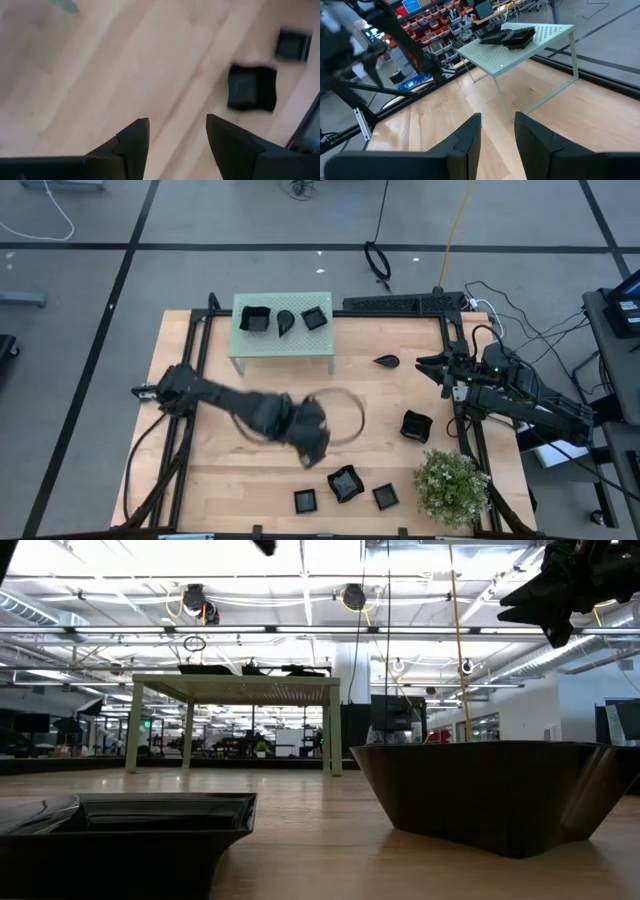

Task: Pick & Place Mini shaped plates
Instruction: Stack the square plate on top of the stacked square plates on the shelf

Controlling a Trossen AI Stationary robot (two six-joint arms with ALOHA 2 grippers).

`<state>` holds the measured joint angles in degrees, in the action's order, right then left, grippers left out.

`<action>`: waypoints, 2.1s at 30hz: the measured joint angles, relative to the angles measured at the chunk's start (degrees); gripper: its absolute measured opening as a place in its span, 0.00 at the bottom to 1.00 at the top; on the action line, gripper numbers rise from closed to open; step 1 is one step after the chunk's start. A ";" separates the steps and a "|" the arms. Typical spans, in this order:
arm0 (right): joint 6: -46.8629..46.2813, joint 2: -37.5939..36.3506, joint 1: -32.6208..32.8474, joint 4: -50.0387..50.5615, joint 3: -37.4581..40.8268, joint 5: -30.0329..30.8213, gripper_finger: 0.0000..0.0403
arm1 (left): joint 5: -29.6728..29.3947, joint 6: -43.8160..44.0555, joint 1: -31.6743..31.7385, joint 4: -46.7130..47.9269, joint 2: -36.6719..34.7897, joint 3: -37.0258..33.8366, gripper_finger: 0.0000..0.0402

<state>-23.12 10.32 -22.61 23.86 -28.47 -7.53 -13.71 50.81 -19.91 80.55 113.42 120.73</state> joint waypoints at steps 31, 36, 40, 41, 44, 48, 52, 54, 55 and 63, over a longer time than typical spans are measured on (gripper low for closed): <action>0.01 -0.03 0.00 0.00 -0.02 0.02 0.26 | 9.20 -15.95 -12.86 -63.10 0.73 -47.99 0.50; 0.01 -0.03 0.00 0.00 -0.01 0.00 0.26 | 8.97 -12.69 -12.83 -67.33 0.73 -50.99 0.50; 0.01 -0.03 0.00 0.00 -0.02 0.02 0.26 | 7.86 -11.67 -12.84 -66.05 0.66 -51.30 0.48; 0.01 -0.03 0.00 0.00 -0.02 0.02 0.26 | 7.80 -11.67 -12.84 -65.92 0.65 -51.30 0.46; 0.01 -0.03 0.00 0.00 -0.02 0.02 0.26 | 7.63 -11.23 -12.66 -65.71 0.65 -51.30 0.37; 0.01 -0.03 0.00 0.00 -0.02 0.00 0.26 | 8.18 -9.79 -11.81 -65.66 0.62 -51.33 0.20; 0.01 -0.03 0.00 0.00 -0.01 0.01 0.26 | 8.58 -7.87 -10.65 -66.39 0.62 -51.33 0.03; 0.01 -0.03 0.00 0.00 -0.02 0.00 0.26 | 8.60 -7.78 -10.03 -67.96 0.62 -51.33 0.03; 0.01 -0.03 -0.01 0.00 -0.02 0.00 0.26 | 8.60 -8.25 -9.71 -69.07 0.62 -51.26 0.03; 0.01 -0.03 -0.01 0.00 -0.02 0.01 0.26 | 8.46 -11.12 -5.29 -71.63 0.19 -47.62 0.02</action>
<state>-23.11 10.28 -22.62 23.86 -28.49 -7.52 -5.25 39.68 -25.20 8.93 113.60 73.11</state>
